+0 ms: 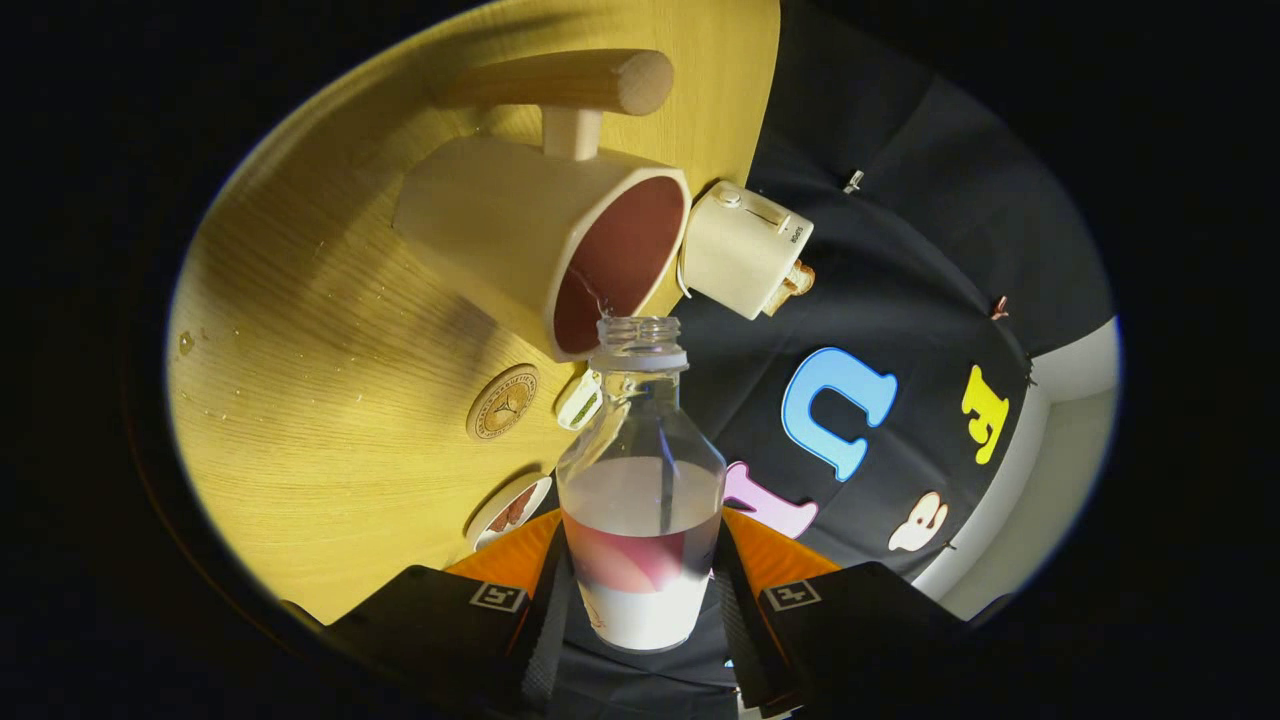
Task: Take the bottle from table, then pour the juice into the cup, finally place the bottle on the coaster
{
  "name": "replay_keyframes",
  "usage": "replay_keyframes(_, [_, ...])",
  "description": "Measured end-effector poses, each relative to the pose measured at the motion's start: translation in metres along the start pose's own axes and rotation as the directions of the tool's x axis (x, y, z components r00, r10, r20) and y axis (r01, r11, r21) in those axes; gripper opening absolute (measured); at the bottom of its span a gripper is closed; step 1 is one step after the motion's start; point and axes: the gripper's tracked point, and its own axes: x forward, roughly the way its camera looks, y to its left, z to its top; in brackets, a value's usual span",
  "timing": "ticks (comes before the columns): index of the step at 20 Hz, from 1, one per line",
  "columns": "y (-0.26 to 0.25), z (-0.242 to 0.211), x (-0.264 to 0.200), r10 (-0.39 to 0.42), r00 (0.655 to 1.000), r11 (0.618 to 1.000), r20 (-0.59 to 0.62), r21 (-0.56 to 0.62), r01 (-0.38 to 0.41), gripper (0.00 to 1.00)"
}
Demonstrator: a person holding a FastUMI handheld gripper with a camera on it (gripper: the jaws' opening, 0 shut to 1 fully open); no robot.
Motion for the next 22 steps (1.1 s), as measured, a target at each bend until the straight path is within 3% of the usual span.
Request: replay_keyframes(22, [-0.01, 0.012, 0.002, -0.065, 0.993, 0.974, 0.094, -0.21, 0.084, 0.7])
